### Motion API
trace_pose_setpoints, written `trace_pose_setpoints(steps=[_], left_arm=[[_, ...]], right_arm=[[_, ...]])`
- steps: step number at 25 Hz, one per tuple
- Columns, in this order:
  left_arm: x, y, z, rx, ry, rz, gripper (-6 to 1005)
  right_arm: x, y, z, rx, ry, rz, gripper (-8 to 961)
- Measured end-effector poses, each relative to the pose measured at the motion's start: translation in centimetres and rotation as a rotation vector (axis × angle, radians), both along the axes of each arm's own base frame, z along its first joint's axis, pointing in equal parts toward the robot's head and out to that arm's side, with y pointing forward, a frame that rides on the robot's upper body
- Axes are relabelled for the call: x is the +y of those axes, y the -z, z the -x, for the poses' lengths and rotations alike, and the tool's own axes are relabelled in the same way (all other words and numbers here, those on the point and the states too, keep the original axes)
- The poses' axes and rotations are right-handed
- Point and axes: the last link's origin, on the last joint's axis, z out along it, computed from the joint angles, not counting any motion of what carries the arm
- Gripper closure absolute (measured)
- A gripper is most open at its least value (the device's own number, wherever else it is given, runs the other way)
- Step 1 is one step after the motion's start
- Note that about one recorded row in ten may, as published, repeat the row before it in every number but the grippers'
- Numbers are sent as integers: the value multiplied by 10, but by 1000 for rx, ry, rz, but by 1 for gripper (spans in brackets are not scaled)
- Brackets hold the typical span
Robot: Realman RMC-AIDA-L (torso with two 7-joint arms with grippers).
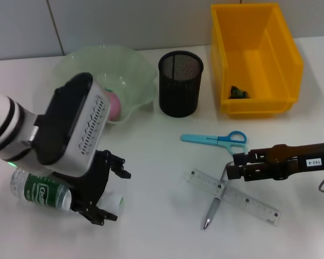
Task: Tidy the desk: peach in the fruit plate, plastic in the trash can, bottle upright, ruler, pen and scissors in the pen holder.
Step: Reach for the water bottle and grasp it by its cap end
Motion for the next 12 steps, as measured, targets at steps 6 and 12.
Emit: trace_pose_setpoints(steps=[6,12], left_arm=[[2,5,2,44,24,-7,233],[2,8,4,72,32,-8,235]], right_arm=[[-1,2,-1,-3,2,1,213],[0,3,-1,-6,1,-3,212]])
